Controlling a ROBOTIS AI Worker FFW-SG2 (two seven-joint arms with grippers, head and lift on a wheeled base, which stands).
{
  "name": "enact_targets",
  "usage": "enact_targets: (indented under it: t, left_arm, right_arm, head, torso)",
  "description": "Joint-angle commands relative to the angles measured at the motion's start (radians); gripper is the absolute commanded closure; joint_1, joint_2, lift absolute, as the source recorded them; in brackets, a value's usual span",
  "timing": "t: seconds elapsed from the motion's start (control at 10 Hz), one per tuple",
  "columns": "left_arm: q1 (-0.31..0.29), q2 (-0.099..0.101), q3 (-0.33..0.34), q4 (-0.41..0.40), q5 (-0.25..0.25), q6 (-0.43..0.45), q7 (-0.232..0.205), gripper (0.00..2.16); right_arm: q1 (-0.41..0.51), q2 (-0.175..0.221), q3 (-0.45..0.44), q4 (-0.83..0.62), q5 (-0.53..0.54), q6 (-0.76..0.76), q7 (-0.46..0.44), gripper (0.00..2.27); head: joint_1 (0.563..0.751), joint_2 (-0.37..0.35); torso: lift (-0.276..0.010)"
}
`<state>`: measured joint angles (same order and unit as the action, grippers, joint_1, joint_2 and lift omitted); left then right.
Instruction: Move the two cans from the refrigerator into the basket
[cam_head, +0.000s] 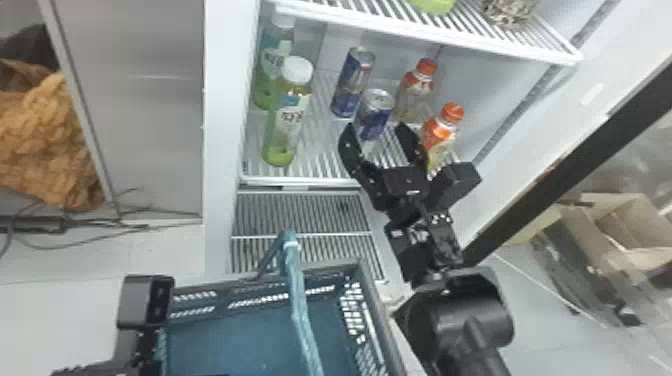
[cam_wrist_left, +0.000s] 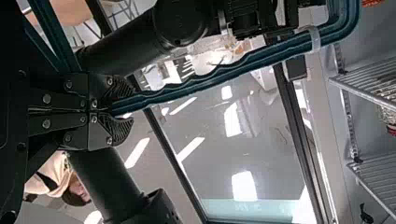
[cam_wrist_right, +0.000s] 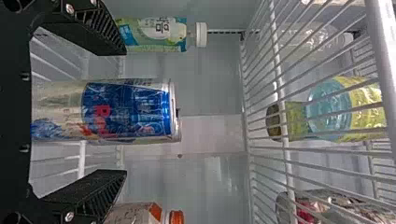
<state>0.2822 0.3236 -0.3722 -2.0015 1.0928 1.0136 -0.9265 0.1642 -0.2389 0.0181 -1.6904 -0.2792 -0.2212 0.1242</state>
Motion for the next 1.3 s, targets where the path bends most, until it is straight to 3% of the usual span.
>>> enact_targets:
  t: [0.0, 0.3, 0.6, 0.9, 1.2]
  left_arm:
    - [-0.002, 0.000, -0.001, 0.000, 0.000, 0.000, 0.000, 1.16]
    - [-0.002, 0.000, -0.001, 0.000, 0.000, 0.002, 0.000, 1.16]
    - [-0.010, 0.002, -0.003, 0.002, 0.002, 0.000, 0.000, 1.16]
    - [-0.012, 0.003, -0.009, 0.005, 0.010, -0.002, -0.002, 1.16]
    - [-0.012, 0.005, -0.009, 0.005, 0.016, -0.005, -0.002, 1.16]
  right_arm:
    - [-0.019, 0.000, 0.004, 0.015, 0.000, 0.000, 0.000, 0.10]
    - [-0.046, 0.001, 0.006, 0.057, -0.006, 0.000, 0.000, 0.18]
    - [-0.073, -0.002, 0.030, 0.082, -0.072, 0.044, 0.002, 0.94]
    - [-0.069, -0.007, 0.040, 0.055, -0.082, 0.047, 0.003, 0.99]
    - [-0.010, -0.013, 0.034, -0.073, -0.116, 0.059, 0.003, 0.99]
  head:
    - [0.695, -0.350]
    - [0.695, -0.350]
    - [0.695, -0.350]
    - [0.695, -0.350]
    - [0.695, -0.350]
  torso:
    - [-0.276]
    - [-0.276]
    - [-0.276]
    - [-0.276]
    - [-0.276]
